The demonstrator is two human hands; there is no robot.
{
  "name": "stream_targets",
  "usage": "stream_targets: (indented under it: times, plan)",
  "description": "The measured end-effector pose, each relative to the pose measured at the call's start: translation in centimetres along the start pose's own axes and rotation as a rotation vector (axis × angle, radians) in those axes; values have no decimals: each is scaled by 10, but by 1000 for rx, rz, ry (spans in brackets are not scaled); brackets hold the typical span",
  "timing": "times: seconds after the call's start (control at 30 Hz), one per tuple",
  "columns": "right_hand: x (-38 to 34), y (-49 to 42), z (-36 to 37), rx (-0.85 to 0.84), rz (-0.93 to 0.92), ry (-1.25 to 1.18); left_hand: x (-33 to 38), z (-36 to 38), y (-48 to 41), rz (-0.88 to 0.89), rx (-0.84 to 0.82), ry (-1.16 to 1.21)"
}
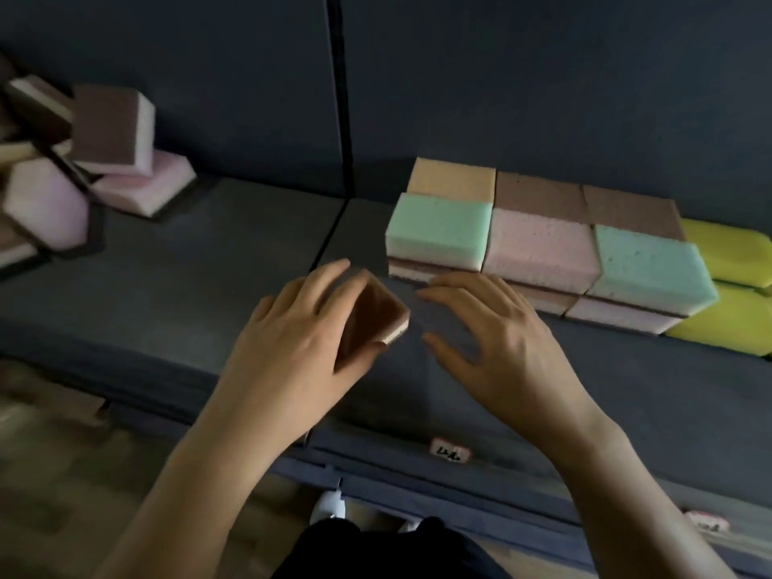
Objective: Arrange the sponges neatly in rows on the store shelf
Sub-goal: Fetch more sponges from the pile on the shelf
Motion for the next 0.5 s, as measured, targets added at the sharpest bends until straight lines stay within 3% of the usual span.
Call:
stream_targets:
  times: [0.27, 0.5]
  plan:
    - [-7, 1, 1, 21, -10, -9, -3, 4, 22, -36, -5, -22]
    - [-13, 2, -5, 78, 58, 7, -4, -2, 12, 57, 9, -15]
Point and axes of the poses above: each hand's wrist, its own y-axis away from the middle knuckle, its own z-axis out of the palm, x = y × z, the point moved 7 cm from there along -y, towards the middle knuckle, and after that the axes turned 10 degrees about z, right-handed, at the moved point
